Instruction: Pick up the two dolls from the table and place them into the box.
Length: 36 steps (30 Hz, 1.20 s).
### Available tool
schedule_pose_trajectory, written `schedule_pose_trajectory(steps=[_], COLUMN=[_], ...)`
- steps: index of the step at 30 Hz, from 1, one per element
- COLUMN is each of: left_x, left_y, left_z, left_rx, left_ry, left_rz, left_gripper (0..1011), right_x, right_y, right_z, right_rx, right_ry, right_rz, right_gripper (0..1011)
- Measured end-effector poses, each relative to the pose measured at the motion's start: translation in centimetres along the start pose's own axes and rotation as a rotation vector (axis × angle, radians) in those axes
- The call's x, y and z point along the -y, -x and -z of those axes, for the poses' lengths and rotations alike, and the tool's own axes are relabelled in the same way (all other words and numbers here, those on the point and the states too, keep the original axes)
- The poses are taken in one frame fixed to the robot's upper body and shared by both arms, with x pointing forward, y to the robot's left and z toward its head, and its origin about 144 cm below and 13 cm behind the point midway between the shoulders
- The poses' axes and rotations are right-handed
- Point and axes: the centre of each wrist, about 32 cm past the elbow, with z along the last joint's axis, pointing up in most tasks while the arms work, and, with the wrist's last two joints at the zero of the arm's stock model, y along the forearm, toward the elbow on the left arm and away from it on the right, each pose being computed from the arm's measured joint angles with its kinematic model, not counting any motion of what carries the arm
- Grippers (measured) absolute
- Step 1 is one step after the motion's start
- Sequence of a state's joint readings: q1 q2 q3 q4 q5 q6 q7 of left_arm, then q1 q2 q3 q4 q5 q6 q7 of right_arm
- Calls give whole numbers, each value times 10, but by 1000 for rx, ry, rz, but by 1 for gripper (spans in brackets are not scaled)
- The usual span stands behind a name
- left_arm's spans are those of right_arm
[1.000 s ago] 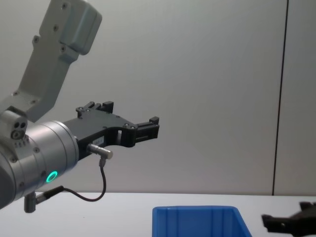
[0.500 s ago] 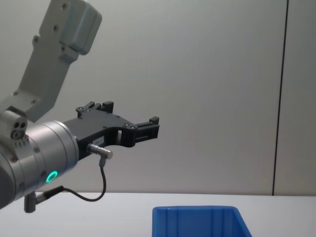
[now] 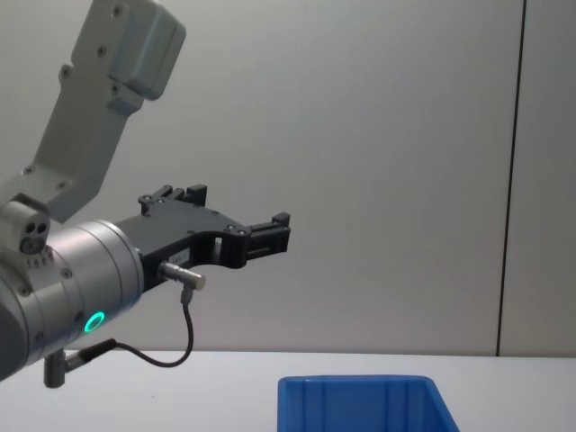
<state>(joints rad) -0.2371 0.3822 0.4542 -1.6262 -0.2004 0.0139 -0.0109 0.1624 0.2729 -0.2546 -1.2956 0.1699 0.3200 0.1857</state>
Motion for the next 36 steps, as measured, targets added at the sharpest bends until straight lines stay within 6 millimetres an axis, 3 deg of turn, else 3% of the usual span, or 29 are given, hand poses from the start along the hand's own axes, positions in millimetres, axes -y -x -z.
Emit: schedule_pose_trajectory(steps=[7, 20, 31, 36], left_x=[0, 0, 0, 0], left_y=[0, 0, 0, 0], left_z=[0, 0, 0, 0], left_rx=[0, 0, 0, 0], left_ry=[0, 0, 0, 0], left_rz=[0, 0, 0, 0], left_gripper=[1003, 1003, 1003, 1003], right_x=[-6, -11, -6, -1], right_y=[2, 5, 10, 14], right_z=[4, 7, -5, -20], right_rx=[-6, -4, 28, 51], right_ry=[9, -16, -108, -180], right_rz=[14, 56, 61, 42], right_gripper=[856, 459, 429, 429])
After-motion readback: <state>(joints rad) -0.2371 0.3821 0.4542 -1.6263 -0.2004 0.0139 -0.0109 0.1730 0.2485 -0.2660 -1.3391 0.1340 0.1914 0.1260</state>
